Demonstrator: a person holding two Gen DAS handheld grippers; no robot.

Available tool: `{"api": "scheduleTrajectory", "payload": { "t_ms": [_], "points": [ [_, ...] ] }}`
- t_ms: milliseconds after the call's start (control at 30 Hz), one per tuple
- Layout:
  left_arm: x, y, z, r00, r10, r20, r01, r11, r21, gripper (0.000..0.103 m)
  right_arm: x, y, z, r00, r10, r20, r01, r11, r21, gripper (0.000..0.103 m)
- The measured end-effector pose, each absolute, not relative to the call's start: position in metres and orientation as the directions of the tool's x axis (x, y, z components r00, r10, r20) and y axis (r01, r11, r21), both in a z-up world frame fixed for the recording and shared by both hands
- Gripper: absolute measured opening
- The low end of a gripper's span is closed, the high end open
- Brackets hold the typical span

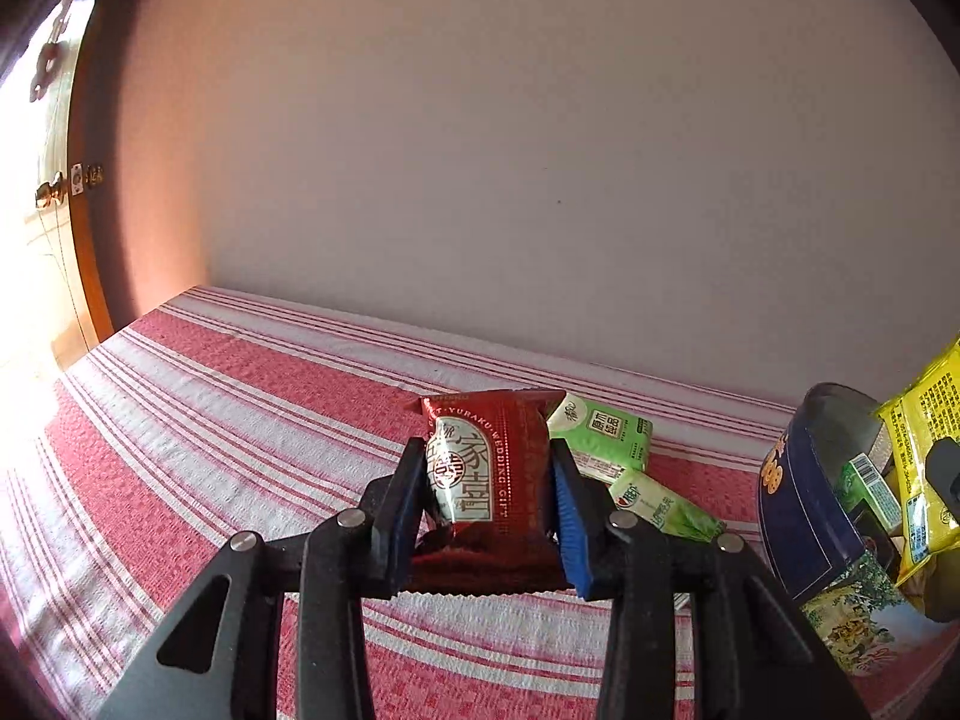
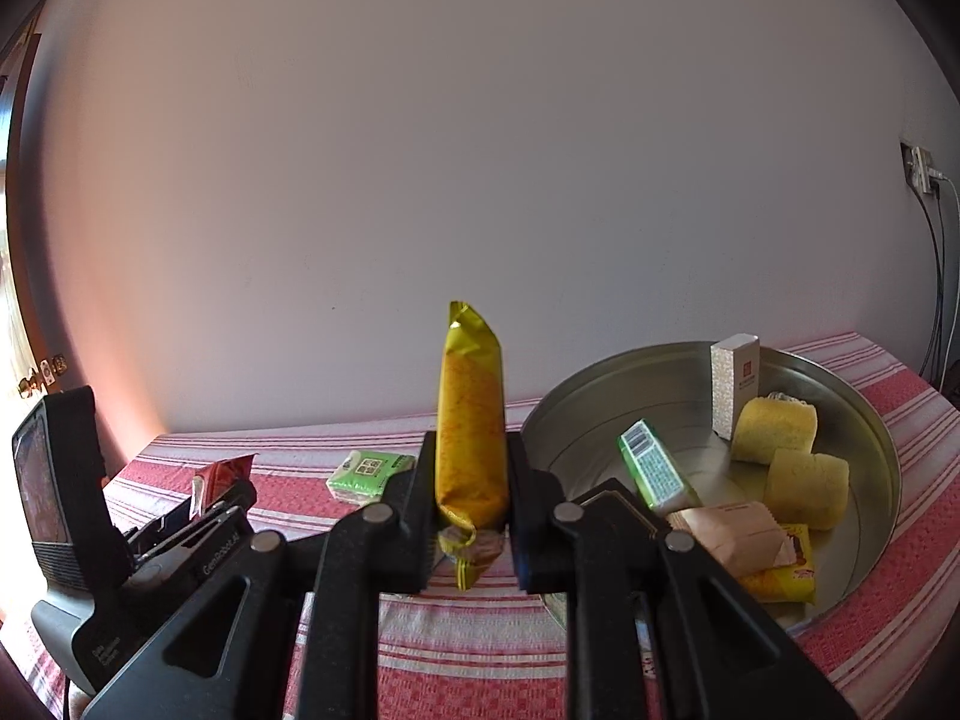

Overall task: Organize objects
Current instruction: 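Carry the red packet and yellow bar over the tin with both tools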

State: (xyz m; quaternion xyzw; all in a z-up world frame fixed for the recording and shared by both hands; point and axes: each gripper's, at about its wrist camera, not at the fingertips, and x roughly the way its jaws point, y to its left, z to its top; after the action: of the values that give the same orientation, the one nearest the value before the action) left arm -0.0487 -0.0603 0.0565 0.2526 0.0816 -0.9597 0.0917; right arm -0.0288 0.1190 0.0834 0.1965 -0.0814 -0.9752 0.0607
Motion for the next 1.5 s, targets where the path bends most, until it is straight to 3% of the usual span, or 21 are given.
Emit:
{"api": "scheduleTrajectory", "payload": {
  "t_ms": [1500],
  "points": [
    [-0.047,0.062,0.087,-0.916,0.107,-0.387,-0.089,-0.994,-0.064,0.041,-0.027,0.272,0.093,-0.944,0.124,-0.306,-0.148,-0.987,0.056,0.019]
  ]
}}
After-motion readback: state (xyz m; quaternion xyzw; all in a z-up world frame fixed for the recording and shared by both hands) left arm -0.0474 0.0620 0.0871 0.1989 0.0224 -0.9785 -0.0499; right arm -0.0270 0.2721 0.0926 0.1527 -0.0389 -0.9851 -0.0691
